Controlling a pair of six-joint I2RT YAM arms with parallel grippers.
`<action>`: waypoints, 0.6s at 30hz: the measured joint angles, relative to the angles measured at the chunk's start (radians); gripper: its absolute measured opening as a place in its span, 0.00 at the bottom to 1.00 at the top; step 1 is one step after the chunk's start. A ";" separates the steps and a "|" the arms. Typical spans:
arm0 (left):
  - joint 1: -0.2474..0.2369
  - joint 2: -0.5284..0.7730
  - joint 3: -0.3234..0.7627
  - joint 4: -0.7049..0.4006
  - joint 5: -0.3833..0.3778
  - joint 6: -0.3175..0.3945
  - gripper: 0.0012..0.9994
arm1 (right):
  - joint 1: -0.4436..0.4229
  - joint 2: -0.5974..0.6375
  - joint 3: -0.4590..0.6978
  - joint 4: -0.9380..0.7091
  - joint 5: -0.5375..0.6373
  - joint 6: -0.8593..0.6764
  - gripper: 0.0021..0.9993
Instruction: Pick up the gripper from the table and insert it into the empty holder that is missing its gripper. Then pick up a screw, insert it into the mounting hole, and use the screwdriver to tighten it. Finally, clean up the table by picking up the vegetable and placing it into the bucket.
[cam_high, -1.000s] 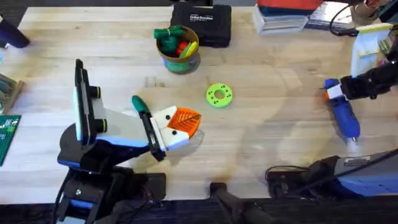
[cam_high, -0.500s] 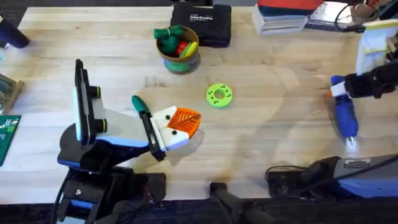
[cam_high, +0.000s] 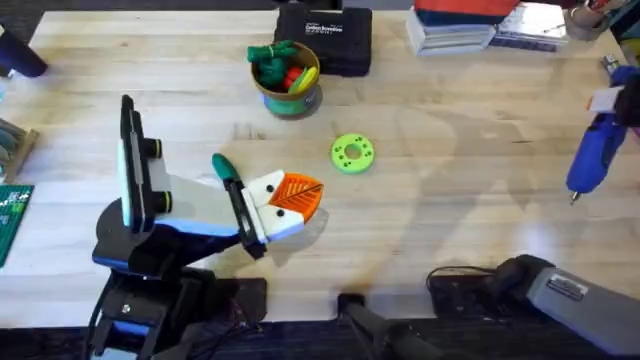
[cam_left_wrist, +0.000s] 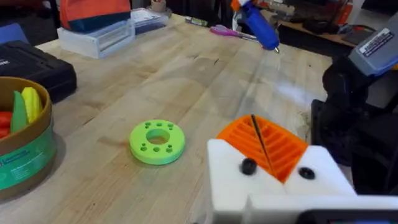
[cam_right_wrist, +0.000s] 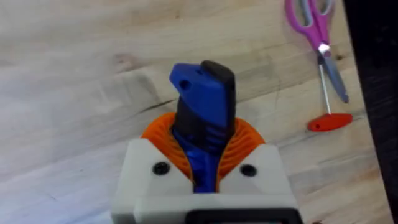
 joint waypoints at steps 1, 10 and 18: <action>0.000 0.000 0.000 0.000 0.000 0.000 0.00 | 0.000 -0.026 0.000 -0.002 0.000 0.017 0.13; 0.000 0.000 0.000 0.000 0.000 0.000 0.00 | 0.056 -0.334 -0.117 0.035 -0.038 0.117 0.13; 0.000 0.000 0.000 0.000 0.000 0.000 0.00 | 0.251 -0.593 -0.242 0.160 -0.079 0.247 0.13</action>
